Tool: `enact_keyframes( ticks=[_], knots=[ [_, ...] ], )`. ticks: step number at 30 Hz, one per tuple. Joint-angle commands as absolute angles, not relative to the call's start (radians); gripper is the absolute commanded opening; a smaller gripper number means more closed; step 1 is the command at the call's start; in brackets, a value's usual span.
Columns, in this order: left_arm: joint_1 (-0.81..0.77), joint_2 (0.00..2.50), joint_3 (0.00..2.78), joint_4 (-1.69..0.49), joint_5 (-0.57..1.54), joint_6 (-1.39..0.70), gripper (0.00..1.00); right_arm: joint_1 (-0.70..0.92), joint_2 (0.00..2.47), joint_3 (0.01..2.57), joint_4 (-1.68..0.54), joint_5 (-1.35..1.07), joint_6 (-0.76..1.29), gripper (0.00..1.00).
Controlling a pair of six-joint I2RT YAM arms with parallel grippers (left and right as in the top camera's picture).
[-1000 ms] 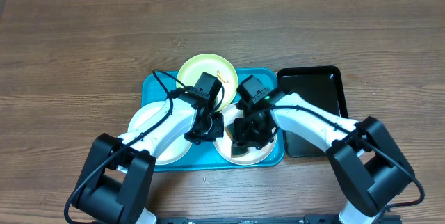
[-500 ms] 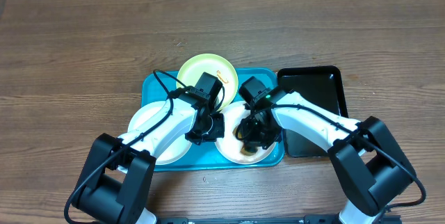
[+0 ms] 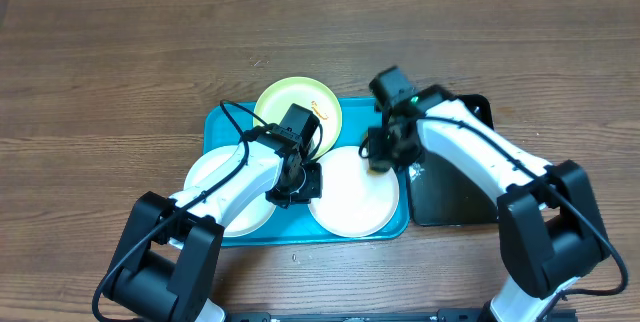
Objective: Clean dirty plates on tray and stack at the side
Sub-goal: 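Return the sponge to the black tray and release it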
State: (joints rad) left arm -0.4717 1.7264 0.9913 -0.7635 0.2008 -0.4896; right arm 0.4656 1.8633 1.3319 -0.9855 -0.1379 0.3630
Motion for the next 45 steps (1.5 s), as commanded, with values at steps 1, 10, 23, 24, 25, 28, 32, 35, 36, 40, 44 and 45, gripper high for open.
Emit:
enact_keyframes(
  ticks=[1,10,23,24,25,28,32,35,36,40,44,45],
  knots=[
    [-0.477,1.739,1.004,-0.77,0.192,-0.459,0.06,0.431,1.863,1.449,-1.065,-0.128,0.284,0.04],
    [-0.477,1.739,1.004,-0.77,0.192,-0.459,0.1,0.259,1.863,1.465,-1.201,0.019,0.287,0.04],
    [-0.477,1.739,1.004,-0.766,0.202,-0.459,0.13,0.167,1.863,1.197,-1.039,0.12,0.287,0.04],
    [-0.477,1.739,1.004,-0.766,0.201,-0.459,0.15,0.167,1.863,1.197,-1.037,0.12,0.287,0.04],
    [-0.477,1.739,1.004,-0.765,0.201,-0.459,0.18,0.167,1.863,1.197,-1.032,0.12,0.287,0.07],
    [-0.477,1.739,1.004,-0.762,0.201,-0.46,0.21,0.165,1.863,1.223,-1.037,0.126,0.287,0.24],
    [-0.477,1.739,1.004,-0.763,0.202,-0.46,0.29,0.153,1.863,1.259,-1.055,0.127,0.287,0.63],
    [-0.477,1.739,1.004,-0.762,0.201,-0.46,0.3,0.144,1.863,1.31,-1.099,0.126,0.287,0.66],
    [-0.477,1.739,1.004,-0.762,0.201,-0.46,0.3,0.141,1.863,1.33,-1.114,0.122,0.287,0.66],
    [-0.477,1.739,1.004,-0.76,0.199,-0.46,0.29,0.116,1.863,1.425,-1.161,0.052,0.287,0.62],
    [-0.477,1.739,1.004,-0.755,0.185,-0.46,0.26,0.082,1.863,1.47,-1.169,-0.006,0.287,0.62],
    [-0.477,1.739,1.004,-0.755,0.184,-0.46,0.24,0.074,1.863,1.47,-1.168,-0.011,0.287,0.63]
  ],
)
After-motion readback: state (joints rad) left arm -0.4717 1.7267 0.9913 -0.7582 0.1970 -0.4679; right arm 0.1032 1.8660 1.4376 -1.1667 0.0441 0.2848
